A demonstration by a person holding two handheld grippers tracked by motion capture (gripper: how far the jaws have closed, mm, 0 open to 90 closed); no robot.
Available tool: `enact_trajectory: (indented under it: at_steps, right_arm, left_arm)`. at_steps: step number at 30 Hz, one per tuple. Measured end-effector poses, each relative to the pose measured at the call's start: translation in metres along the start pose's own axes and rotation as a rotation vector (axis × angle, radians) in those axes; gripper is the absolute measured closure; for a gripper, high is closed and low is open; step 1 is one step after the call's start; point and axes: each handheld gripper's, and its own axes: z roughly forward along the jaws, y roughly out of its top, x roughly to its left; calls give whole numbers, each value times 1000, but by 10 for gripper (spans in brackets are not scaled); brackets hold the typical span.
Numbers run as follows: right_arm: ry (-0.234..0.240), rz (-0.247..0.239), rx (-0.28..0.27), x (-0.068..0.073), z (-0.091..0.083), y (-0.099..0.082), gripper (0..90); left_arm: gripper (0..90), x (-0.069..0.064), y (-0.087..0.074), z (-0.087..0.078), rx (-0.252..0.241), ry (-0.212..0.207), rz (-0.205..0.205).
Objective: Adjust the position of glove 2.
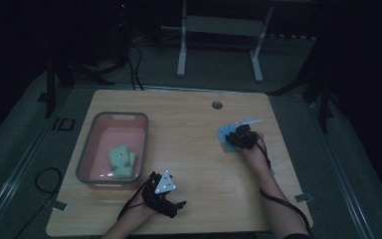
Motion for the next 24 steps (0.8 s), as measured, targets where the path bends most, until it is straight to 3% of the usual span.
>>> enact_trajectory:
  at_steps: [2, 4, 11, 16, 17, 20, 24]
  right_arm:
    - [-5, 2, -1, 1, 0, 0, 749]
    - [-22, 15, -11, 5, 1, -1, 823]
    - [-54, 64, -17, 13, -5, 2, 865]
    - [-34, 66, -56, 35, -38, 8, 866]
    - [-34, 66, -56, 35, -38, 8, 866]
    - [-17, 65, -86, 57, -65, 8, 866]
    - [0, 60, -89, 68, -76, 7, 866]
  left_arm:
    - [23, 0, 0, 0, 0, -2, 1]
    - [23, -1, 0, 0, -1, -2, 5]
    - [23, -1, 2, 1, -12, -3, 7]
    - [23, -2, 1, -1, -7, 6, 10]
    - [23, -2, 1, -1, -7, 6, 10]
    - [23, -1, 2, -2, -12, 13, 5]
    - [23, -1, 2, -3, -12, 17, 5]
